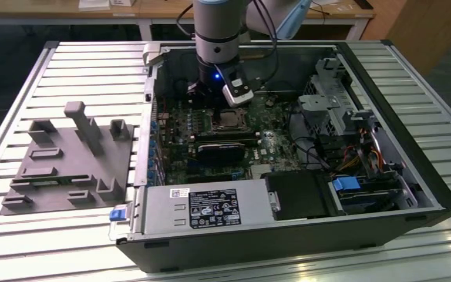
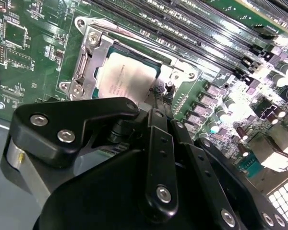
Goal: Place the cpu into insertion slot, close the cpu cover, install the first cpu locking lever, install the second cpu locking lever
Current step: 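Close the cpu cover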
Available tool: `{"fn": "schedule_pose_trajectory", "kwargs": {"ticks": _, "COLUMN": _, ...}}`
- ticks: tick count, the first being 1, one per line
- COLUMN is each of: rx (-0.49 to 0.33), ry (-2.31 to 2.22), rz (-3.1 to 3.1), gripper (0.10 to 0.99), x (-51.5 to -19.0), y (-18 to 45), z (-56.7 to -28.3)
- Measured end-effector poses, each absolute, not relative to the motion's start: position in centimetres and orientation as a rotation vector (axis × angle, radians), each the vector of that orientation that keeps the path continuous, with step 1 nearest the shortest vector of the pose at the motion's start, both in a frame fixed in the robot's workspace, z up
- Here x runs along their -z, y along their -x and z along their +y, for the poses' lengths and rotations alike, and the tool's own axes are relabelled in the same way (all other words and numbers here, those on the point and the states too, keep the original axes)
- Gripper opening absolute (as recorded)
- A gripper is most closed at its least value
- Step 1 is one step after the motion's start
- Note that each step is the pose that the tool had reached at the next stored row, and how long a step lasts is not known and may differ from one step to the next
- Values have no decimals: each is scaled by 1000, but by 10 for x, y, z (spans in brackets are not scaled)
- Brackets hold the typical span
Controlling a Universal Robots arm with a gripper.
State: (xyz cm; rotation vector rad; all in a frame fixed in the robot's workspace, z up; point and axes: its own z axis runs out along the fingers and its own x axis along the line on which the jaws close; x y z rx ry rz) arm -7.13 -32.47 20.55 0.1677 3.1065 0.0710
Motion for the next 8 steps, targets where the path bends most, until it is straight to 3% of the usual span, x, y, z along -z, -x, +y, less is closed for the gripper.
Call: {"fn": "schedule_pose_trajectory", "kwargs": {"ticks": 8, "rx": -71, "ry": -168, "rz": 3106, "gripper": 106, "x": -201, "y": 72, "z": -325}}
